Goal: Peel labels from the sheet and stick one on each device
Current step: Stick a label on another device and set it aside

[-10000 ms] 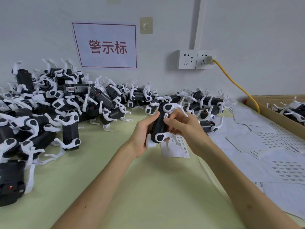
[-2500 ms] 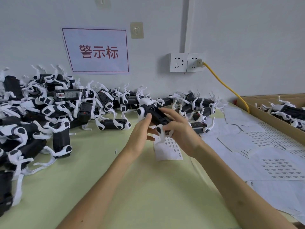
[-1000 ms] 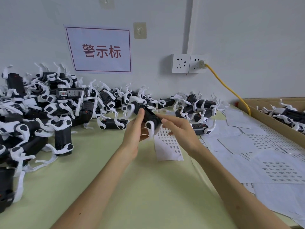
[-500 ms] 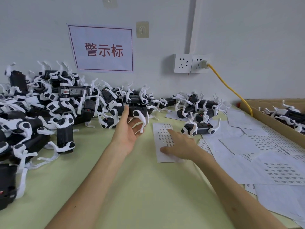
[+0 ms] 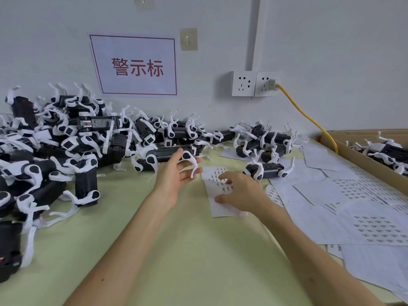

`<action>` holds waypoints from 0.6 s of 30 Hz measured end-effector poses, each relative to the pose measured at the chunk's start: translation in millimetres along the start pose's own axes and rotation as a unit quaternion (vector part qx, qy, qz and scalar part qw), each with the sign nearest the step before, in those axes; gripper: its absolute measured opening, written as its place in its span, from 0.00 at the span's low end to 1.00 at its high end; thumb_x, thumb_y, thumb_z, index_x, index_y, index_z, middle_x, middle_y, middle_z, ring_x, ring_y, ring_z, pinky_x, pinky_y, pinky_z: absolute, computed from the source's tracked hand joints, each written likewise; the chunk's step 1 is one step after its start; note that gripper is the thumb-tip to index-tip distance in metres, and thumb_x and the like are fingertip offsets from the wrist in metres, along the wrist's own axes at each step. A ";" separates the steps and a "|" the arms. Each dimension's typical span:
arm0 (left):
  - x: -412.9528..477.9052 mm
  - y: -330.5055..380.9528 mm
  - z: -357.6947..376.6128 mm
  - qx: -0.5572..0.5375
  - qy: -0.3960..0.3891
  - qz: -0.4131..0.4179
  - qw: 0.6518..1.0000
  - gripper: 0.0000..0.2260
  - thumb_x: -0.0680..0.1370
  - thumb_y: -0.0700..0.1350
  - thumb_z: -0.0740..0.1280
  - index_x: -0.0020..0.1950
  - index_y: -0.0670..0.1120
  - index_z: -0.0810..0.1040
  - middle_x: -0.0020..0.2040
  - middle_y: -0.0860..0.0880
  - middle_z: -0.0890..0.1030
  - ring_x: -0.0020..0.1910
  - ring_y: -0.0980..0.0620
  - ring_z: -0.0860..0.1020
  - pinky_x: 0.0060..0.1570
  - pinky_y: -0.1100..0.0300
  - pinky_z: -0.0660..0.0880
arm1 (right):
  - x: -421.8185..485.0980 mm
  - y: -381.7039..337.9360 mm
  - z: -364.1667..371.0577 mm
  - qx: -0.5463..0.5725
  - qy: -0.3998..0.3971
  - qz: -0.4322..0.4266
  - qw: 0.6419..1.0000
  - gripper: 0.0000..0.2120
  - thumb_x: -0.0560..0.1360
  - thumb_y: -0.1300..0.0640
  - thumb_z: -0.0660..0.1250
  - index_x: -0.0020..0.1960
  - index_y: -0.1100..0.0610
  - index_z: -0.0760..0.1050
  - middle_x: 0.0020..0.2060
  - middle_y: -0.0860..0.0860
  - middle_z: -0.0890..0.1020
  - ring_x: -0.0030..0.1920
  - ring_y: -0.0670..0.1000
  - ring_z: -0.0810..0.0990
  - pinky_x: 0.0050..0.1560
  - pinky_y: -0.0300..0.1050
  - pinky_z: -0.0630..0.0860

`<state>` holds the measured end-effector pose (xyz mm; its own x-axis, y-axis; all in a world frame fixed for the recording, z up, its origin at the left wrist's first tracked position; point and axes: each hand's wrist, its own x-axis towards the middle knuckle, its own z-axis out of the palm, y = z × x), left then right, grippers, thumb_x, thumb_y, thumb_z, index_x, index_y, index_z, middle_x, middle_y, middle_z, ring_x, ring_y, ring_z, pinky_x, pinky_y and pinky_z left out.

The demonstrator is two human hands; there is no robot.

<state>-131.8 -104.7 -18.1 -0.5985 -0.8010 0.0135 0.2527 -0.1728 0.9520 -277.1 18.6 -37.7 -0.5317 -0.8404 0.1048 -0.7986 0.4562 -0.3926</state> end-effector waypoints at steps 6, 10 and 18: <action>2.4 -1.0 0.5 -0.024 0.063 -0.006 0.998 0.11 0.80 0.55 0.70 0.50 0.47 0.78 0.46 0.45 0.87 0.49 0.43 0.86 0.46 0.56 0.75 | -6.0 -5.7 -3.2 0.104 0.106 0.012 0.989 0.22 0.74 0.55 0.72 0.67 0.46 0.78 0.62 0.45 0.82 0.62 0.50 0.78 0.52 0.41 0.69; 3.5 -2.4 -2.8 -0.054 0.070 -0.029 0.996 0.13 0.76 0.52 0.75 0.53 0.45 0.80 0.46 0.43 0.82 0.45 0.42 0.86 0.43 0.56 0.78 | -5.4 -7.3 -7.1 0.201 0.142 -0.017 0.969 0.22 0.74 0.59 0.72 0.67 0.47 0.78 0.62 0.44 0.80 0.54 0.45 0.76 0.47 0.34 0.69; -0.5 -3.8 -0.5 -0.134 -0.042 -0.062 0.988 0.13 0.76 0.44 0.72 0.31 0.46 0.82 0.40 0.44 0.82 0.45 0.42 0.82 0.40 0.55 0.82 | -10.0 -19.7 -3.3 0.247 0.156 -0.131 0.947 0.24 0.71 0.73 0.66 0.61 0.52 0.80 0.57 0.46 0.73 0.56 0.43 0.74 0.47 0.23 0.66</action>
<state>-132.1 -103.9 -21.9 -0.6960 -0.7153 -0.0619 0.3588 -0.4212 0.8330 -256.9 19.0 -28.0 -0.4522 -0.7433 0.4929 -0.7261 -0.0141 -0.6874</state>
